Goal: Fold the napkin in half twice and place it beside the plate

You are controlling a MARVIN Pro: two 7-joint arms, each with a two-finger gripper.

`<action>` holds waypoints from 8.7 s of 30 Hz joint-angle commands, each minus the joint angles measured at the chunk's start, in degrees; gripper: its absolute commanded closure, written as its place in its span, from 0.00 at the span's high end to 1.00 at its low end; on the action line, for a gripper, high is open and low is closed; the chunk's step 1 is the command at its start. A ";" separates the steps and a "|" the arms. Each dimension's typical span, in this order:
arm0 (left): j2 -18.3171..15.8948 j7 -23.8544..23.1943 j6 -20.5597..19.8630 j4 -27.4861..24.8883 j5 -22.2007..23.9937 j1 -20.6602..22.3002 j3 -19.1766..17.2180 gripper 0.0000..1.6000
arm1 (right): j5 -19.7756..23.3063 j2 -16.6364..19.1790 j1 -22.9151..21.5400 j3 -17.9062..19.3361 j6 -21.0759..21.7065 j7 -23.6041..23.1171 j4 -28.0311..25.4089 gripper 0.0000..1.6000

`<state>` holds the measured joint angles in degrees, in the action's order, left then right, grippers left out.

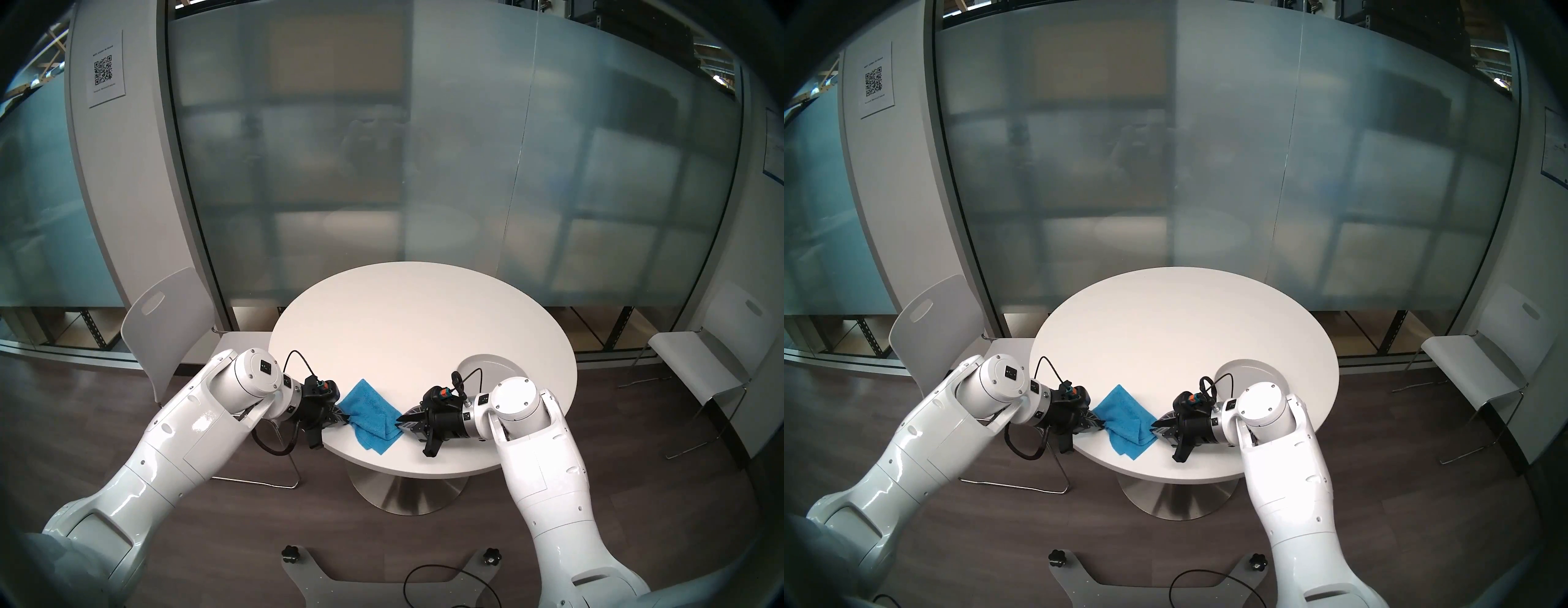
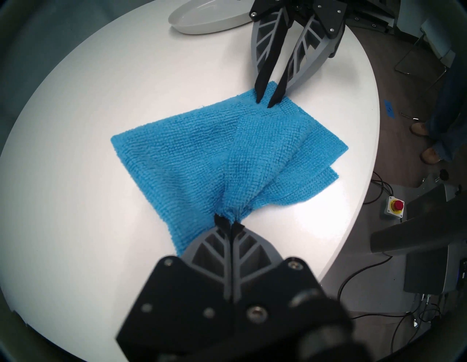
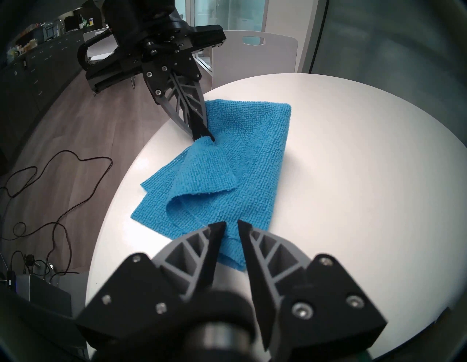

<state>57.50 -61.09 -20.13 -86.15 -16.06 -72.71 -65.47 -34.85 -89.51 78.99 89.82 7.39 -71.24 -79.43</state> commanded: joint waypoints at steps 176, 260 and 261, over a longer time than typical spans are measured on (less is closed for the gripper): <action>1.29 2.22 -7.61 -4.24 10.63 0.48 -12.07 0.50 | -3.03 -0.50 -8.11 -1.45 -1.91 3.52 11.06 0.42; 10.53 9.52 0.26 15.02 4.35 7.87 0.37 0.00 | -0.68 2.13 0.25 2.45 0.79 -3.81 -4.79 0.42; 10.53 9.46 0.23 14.89 4.40 7.78 0.36 0.00 | -0.56 2.12 0.62 2.65 0.69 -3.83 -5.36 0.42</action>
<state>68.02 -51.18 -19.74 -70.47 -12.01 -64.75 -65.04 -36.37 -87.61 77.36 91.92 7.90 -73.70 -79.47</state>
